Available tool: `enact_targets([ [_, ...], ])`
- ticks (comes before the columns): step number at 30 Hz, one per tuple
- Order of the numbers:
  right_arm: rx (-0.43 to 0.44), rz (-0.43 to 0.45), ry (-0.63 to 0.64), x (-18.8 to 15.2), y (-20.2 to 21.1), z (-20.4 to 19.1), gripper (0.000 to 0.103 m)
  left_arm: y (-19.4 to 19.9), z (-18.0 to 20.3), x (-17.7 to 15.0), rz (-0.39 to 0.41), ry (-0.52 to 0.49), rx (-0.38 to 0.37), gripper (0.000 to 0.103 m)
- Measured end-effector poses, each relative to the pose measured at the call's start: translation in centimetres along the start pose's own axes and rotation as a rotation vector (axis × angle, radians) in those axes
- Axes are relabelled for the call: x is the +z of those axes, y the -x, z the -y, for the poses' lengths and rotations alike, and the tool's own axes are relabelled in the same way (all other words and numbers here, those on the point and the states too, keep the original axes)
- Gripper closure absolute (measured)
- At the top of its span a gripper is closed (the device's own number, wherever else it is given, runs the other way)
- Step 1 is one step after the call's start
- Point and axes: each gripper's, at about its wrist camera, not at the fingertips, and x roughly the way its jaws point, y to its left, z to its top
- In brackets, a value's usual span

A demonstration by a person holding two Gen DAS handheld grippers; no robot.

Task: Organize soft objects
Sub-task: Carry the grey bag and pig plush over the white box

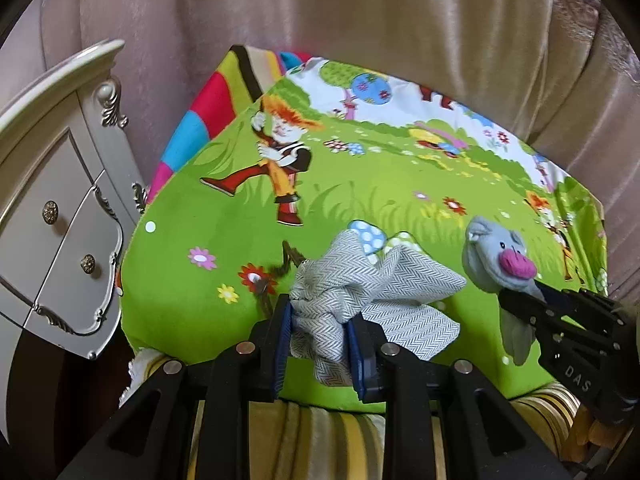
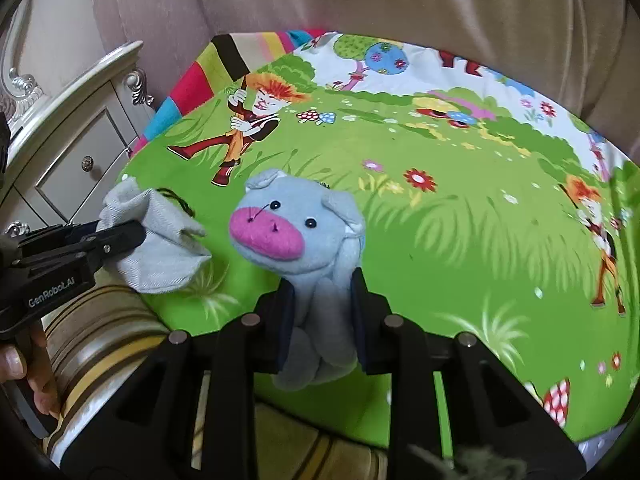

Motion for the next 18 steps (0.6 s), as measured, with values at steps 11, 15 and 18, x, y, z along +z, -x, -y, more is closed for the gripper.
enact_targets([
  [11, -0.032, 0.042, -0.066, -4.6, 6.2, 1.1, 0.074, 3.3, 3.8, -2.3, 0.025, -0.063, -0.064, 0.077],
  [15, -0.048, 0.053, -0.093, -6.1, 8.3, 1.9, 0.074, 4.2, 5.6, -3.3, 0.026, -0.100, -0.091, 0.077],
  [18, -0.065, 0.059, -0.111, -7.2, 9.8, 2.5, 0.074, 4.9, 7.1, -4.0, 0.026, -0.129, -0.116, 0.077],
])
